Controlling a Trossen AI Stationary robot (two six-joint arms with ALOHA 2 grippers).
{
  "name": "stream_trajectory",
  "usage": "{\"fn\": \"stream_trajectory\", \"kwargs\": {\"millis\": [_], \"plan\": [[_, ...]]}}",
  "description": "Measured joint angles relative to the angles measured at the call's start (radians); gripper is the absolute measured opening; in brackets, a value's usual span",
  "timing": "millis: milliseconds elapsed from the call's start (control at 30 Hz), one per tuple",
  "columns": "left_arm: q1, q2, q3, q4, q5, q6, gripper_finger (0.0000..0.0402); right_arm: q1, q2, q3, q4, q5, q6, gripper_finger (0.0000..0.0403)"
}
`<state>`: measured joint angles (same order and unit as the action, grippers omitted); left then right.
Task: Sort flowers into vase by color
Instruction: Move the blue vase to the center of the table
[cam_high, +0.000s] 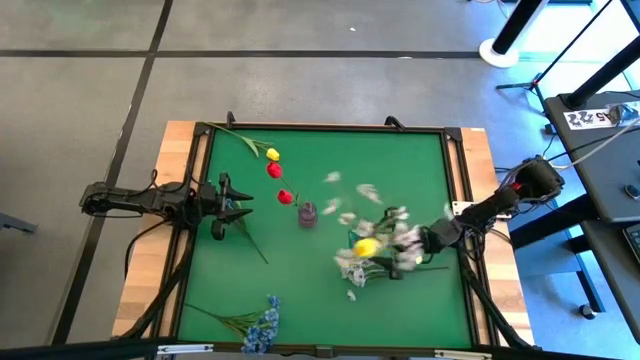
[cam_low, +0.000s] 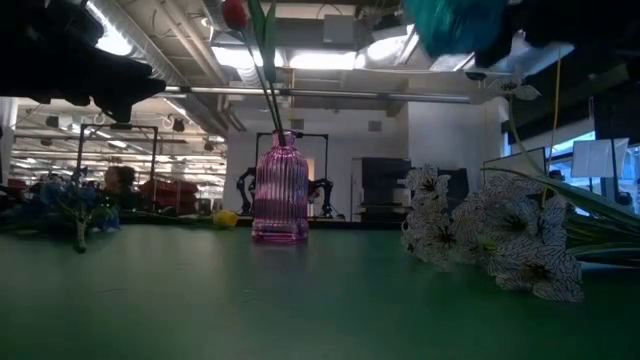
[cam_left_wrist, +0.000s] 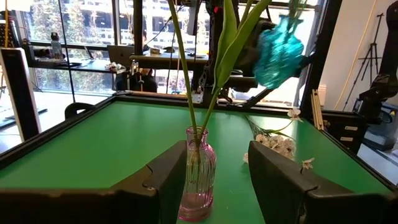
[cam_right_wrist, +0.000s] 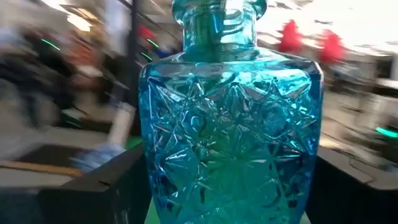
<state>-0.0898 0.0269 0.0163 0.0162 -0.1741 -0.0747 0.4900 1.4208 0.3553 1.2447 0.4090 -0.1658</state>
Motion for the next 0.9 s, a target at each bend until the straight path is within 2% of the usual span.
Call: {"fn": "stream_trajectory", "kwargs": {"millis": [100,300,433,533,633,767,900], "plan": [[0.0,0.0,0.0,0.0,0.0,0.0,0.0167,-0.023,-0.018,-0.029,-0.041,0.074,0.008,0.0309],[0.0,0.0,0.0,0.0,0.0,0.0,0.0167,-0.147,-0.003,-0.126,0.045,0.048,0.107,0.0296],[0.0,0.0,0.0,0.0,0.0,0.0,0.0167,-0.236,0.044,-0.154,0.038,-0.026,0.15,0.0305],[0.0,0.0,0.0,0.0,0.0,0.0,0.0167,-0.287,0.103,-0.163,0.051,-0.076,0.162,0.0306],[0.0,0.0,0.0,0.0,0.0,0.0,0.0167,-0.312,0.181,-0.178,0.141,-0.104,0.169,0.0298],[0.0,0.0,0.0,0.0,0.0,0.0,0.0167,-0.316,0.3,-0.19,0.278,-0.085,0.17,0.0298],[0.0,0.0,0.0,-0.001,0.0,0.0,0.0167,-0.316,0.396,-0.172,0.323,-0.083,0.196,0.0301]]}}
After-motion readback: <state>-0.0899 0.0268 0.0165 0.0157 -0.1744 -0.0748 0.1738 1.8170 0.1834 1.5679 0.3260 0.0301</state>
